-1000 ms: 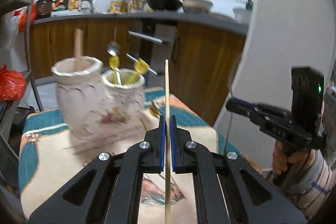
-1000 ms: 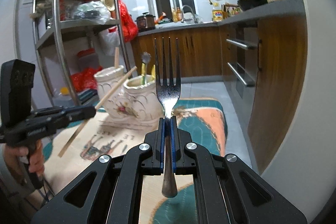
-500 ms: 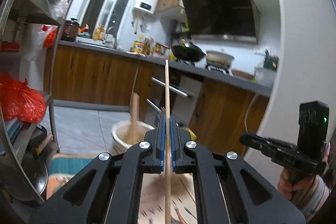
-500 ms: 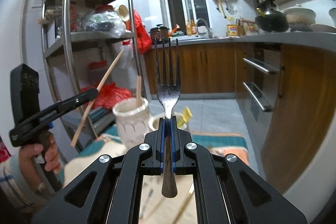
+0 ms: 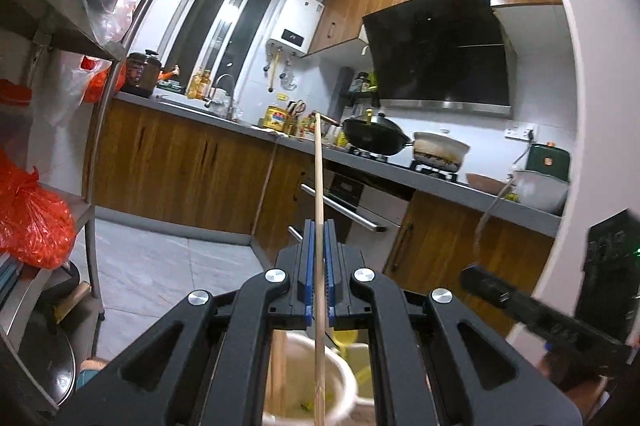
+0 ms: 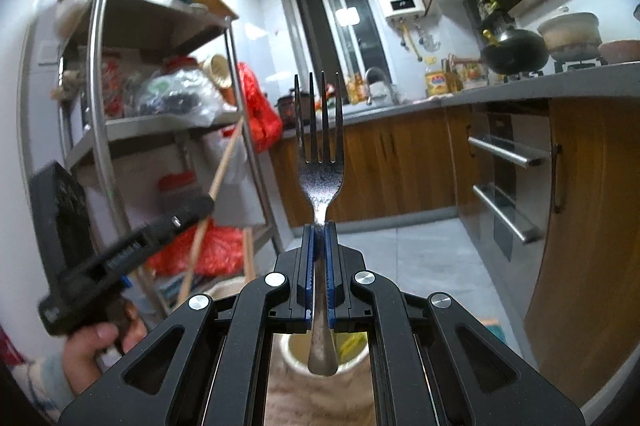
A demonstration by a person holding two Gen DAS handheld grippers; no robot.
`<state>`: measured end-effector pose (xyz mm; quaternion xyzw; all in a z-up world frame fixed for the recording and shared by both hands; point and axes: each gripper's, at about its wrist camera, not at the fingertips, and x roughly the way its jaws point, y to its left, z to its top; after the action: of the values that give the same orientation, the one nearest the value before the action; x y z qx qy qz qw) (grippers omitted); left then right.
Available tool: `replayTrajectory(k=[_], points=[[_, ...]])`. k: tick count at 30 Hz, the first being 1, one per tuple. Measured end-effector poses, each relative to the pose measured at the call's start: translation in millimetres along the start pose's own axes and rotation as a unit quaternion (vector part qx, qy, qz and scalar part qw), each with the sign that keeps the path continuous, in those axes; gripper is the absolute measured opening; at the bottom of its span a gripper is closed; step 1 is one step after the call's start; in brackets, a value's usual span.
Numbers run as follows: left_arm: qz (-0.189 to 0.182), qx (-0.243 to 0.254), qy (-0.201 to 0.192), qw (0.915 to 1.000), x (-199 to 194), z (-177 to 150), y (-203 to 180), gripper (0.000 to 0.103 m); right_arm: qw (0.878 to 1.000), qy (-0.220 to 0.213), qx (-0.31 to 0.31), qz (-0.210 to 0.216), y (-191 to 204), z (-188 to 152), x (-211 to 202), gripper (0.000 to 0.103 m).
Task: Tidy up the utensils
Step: 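Carry the chopstick over the tall pot while the right carries the fork over the short pot, then lower the chopstick into the tall pot while the right lowers the fork into the short pot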
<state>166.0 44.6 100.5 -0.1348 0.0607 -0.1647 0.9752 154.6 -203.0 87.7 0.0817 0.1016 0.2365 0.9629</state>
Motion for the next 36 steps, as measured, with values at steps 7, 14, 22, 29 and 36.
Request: replayTrajectory(k=[7, 14, 22, 29, 36], points=[[0.028, 0.005, 0.006, 0.9996, 19.8, -16.1, 14.8, 0.004, 1.0, 0.005, 0.0, 0.007, -7.6, -6.4, 23.4, 0.006], [0.04, 0.019, 0.021, 0.9988, 3.6, -31.0, 20.2, 0.004, 0.999, 0.05, -0.018, 0.01, -2.4, -23.7, 42.6, 0.006], [0.072, 0.037, 0.039, 0.9959, -25.9, -46.8, 19.6, 0.004, 0.993, 0.113, -0.033, 0.001, 2.0, -44.4, 59.0, 0.006], [0.069, 0.037, 0.039, 0.9962, -33.0, -50.5, 22.5, 0.004, 0.99, 0.133, -0.043, -0.004, 6.1, -56.2, 62.5, 0.006], [0.071, 0.051, 0.032, 0.9957, -34.5, -50.1, 16.2, 0.028, 0.989, 0.142, -0.04, -0.016, 1.2, -59.9, 66.8, 0.006]])
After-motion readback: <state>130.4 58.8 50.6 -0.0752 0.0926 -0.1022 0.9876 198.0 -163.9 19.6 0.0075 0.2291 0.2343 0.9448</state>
